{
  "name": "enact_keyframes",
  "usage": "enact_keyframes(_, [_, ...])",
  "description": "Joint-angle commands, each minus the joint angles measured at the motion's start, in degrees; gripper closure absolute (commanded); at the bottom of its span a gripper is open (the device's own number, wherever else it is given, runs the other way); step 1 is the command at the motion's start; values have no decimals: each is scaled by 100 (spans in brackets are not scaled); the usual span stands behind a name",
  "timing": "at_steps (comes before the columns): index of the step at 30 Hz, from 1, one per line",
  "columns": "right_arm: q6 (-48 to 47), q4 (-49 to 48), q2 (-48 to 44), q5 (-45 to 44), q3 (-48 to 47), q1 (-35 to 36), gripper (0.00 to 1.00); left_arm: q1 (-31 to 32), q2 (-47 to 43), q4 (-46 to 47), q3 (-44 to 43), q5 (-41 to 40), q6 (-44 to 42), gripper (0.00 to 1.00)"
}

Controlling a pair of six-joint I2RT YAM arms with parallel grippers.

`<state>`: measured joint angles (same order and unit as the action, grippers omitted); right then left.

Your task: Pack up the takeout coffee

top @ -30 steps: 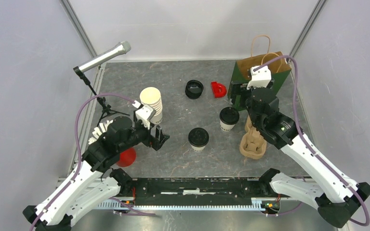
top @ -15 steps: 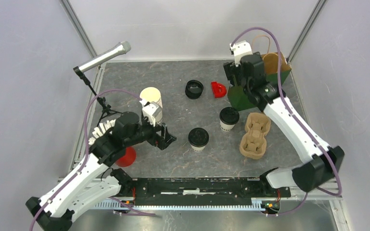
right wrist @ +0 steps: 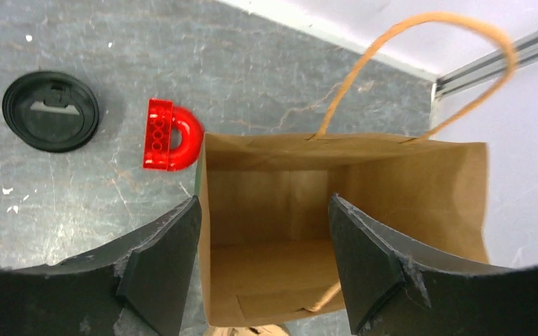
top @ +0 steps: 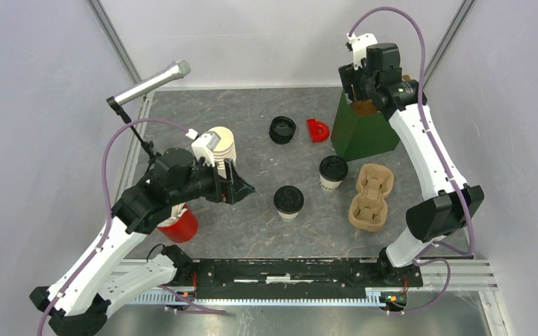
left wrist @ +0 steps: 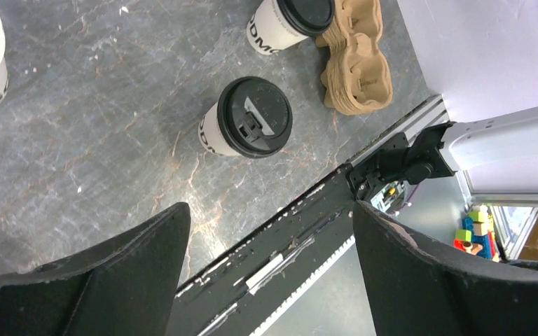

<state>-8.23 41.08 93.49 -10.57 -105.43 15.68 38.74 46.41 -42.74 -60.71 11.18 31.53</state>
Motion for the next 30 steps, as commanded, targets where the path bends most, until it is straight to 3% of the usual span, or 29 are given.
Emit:
enact_keyframes(1, [-16, 335, 234, 492, 58, -13, 27, -1, -69, -440, -99, -141, 571, 9])
enact_keyframes(9, [151, 317, 244, 1039, 694, -15, 38, -1, 282, -536, -471, -21, 499, 11])
enact_keyframes(15, [97, 348, 131, 1258, 551, -13, 70, 5, 452, -588, -534, 9, 341, 11])
enact_keyframes(22, [465, 132, -347, 1798, 952, 204, 93, 2, 391, -596, -552, -117, 191, 11])
enact_keyframes(30, [651, 86, -512, 1954, 1095, 599, 96, -3, 344, -596, -521, -255, 116, 10])
